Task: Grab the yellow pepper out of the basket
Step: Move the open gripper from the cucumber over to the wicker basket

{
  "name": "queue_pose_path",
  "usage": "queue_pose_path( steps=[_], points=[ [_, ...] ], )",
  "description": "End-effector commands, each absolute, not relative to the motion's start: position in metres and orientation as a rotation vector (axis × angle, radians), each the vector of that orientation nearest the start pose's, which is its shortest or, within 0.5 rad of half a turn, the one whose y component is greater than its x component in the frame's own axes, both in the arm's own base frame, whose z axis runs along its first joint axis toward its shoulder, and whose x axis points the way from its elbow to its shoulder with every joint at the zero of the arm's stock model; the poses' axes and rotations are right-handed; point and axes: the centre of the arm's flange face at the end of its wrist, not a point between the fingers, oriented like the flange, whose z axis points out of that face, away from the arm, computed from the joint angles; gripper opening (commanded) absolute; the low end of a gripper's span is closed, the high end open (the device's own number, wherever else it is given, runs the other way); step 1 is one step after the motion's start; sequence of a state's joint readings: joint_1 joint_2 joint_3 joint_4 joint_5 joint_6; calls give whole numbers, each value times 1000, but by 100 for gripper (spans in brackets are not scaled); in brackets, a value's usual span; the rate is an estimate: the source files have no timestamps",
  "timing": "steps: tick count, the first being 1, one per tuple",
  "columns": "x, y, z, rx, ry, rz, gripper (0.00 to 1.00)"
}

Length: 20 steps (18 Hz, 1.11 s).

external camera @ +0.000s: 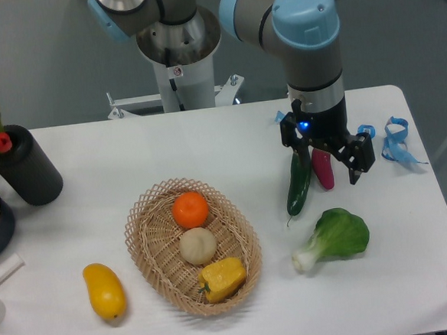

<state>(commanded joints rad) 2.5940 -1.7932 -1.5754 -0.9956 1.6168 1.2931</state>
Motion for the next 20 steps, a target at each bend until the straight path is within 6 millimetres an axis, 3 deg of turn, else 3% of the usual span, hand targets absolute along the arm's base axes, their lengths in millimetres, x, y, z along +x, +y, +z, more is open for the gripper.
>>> queue_pose_path(
  steps=[5,10,14,20],
  points=[
    [-443,426,429,-2974,394,508,100],
    [-436,423,401,-2966,324,517,100],
    [-433,439,394,-2929,209,480,100],
    [-413,488,367,-2922,37,397,100]
  ],
)
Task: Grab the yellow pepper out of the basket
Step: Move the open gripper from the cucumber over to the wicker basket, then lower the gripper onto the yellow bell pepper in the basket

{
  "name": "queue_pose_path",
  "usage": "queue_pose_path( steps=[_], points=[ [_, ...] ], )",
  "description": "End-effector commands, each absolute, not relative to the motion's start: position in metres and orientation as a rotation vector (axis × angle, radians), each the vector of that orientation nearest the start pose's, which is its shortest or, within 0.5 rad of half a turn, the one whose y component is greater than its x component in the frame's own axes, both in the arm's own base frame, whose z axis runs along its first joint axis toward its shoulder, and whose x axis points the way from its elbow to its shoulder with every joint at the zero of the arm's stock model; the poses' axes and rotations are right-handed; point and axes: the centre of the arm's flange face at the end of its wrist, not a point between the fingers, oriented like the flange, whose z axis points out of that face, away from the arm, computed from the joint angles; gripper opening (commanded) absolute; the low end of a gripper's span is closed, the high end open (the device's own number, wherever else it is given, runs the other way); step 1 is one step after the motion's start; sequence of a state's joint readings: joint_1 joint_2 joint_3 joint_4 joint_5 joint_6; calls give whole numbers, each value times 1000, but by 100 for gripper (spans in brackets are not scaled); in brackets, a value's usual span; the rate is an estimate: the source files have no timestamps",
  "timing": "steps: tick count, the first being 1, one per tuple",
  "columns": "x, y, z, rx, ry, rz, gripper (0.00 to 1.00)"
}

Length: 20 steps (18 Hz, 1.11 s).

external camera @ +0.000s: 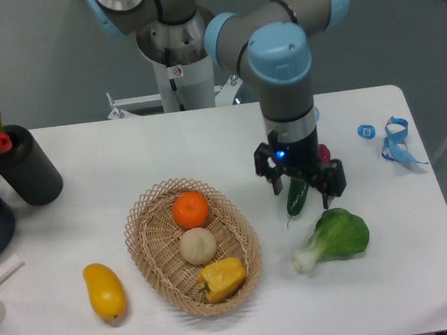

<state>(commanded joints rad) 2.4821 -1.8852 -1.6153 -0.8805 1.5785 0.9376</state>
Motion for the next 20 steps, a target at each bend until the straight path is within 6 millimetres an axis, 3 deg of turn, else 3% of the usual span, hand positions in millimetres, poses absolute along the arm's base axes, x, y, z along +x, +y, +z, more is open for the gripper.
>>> queue_pose_path(
  steps=[3,7,10,13,16,20],
  points=[
    [-402,510,352,-2897,37,326,100],
    [-393,522,340,-2865,84,254,100],
    [-378,541,327,-2863,232,232,100],
    [-369,541,316,-2831,414,175,100],
    [-353,548,310,-2827,483,157,100],
    [-349,555,297,-2835,542,138,100]
  ],
)
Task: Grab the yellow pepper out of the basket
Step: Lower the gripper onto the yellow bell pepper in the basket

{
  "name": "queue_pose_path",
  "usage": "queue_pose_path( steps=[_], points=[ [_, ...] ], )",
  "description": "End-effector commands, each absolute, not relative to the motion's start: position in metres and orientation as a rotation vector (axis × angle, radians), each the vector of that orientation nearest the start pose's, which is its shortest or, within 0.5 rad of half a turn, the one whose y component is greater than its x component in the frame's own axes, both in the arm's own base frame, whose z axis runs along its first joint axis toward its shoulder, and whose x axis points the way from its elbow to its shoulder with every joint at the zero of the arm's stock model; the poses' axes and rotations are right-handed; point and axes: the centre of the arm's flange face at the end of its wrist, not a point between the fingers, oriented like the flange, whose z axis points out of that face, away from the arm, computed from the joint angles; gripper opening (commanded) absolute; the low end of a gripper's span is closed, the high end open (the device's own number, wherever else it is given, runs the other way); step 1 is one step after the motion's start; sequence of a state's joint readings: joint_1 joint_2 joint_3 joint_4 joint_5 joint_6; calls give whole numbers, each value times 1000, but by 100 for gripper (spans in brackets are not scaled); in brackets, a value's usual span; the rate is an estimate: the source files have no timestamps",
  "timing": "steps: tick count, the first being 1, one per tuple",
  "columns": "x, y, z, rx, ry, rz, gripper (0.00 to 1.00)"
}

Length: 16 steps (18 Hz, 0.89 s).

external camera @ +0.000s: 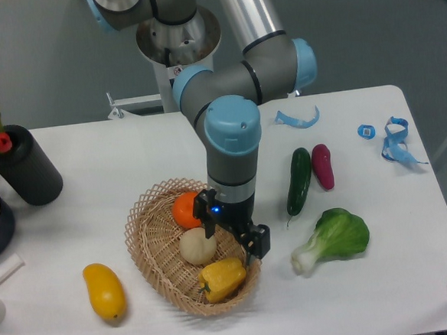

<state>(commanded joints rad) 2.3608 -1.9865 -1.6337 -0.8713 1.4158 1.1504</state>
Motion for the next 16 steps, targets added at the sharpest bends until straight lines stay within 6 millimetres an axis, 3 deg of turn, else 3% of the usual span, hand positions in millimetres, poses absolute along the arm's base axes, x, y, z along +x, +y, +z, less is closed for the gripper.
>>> queue_pose_path(
  steps=[7,16],
  points=[
    [-350,563,264,-2865,533,79,100],
    [-351,575,244,-2879,504,49,100]
  ],
)
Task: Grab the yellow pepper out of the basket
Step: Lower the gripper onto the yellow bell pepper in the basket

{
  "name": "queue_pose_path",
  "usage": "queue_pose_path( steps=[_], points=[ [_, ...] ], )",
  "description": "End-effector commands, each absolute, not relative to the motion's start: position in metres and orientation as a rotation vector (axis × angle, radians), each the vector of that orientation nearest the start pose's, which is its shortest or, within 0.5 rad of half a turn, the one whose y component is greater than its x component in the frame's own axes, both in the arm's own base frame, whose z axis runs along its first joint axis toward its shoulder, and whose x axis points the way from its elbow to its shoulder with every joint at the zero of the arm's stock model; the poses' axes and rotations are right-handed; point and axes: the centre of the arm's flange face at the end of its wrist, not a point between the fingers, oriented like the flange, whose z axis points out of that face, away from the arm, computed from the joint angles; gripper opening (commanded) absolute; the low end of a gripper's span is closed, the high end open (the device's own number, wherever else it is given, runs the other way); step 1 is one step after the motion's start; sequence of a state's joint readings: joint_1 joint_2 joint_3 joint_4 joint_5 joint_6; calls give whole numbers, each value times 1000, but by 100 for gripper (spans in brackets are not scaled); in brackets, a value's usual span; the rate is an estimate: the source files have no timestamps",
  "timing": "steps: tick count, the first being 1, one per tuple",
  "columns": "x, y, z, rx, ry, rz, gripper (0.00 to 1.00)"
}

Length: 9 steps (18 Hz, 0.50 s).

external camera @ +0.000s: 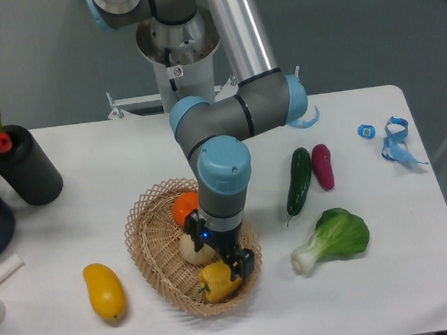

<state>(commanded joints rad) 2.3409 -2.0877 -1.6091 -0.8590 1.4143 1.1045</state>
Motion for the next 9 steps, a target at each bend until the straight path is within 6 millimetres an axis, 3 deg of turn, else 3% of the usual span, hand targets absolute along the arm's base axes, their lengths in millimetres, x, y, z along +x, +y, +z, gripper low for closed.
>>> queue_pose_path(
  steps=[9],
  points=[
    [-353,581,236,-2879,515,54,100]
  ],
)
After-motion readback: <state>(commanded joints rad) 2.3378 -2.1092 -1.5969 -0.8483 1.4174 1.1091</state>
